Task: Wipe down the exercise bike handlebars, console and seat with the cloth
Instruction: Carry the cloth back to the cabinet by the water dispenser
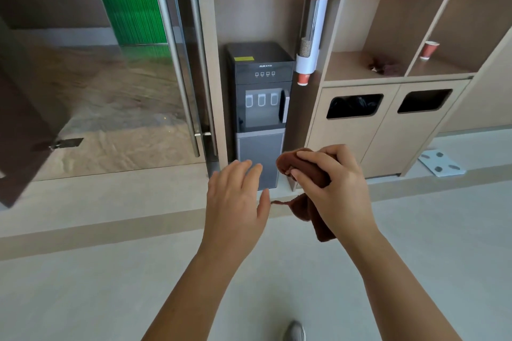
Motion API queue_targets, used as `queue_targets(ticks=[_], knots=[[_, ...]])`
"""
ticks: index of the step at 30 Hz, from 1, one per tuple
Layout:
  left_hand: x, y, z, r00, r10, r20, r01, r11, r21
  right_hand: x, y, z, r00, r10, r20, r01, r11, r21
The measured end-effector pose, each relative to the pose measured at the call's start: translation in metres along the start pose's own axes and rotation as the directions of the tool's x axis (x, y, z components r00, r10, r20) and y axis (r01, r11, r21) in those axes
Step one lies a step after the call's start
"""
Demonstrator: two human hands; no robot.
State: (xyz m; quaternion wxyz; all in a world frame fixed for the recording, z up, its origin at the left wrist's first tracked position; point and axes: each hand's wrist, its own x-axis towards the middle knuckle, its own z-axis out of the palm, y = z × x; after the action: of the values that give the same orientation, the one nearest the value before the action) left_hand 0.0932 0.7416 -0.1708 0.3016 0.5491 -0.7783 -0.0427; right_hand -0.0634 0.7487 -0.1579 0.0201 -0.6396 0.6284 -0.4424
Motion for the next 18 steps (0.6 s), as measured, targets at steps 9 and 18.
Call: queue_targets(ticks=[9, 18], knots=[[0.198, -0.021, 0.064, 0.982, 0.109, -0.155, -0.095, 0.991, 0.097, 0.184, 0.081, 0.064, 0.994, -0.065, -0.09, 0.071, 0.995, 0.066], [0.381, -0.041, 0.085, 0.956, 0.116, -0.271, -0.08, 0.987, 0.14, 0.368, 0.115, 0.108, 0.975, -0.171, -0.143, 0.185, 0.978, 0.092]])
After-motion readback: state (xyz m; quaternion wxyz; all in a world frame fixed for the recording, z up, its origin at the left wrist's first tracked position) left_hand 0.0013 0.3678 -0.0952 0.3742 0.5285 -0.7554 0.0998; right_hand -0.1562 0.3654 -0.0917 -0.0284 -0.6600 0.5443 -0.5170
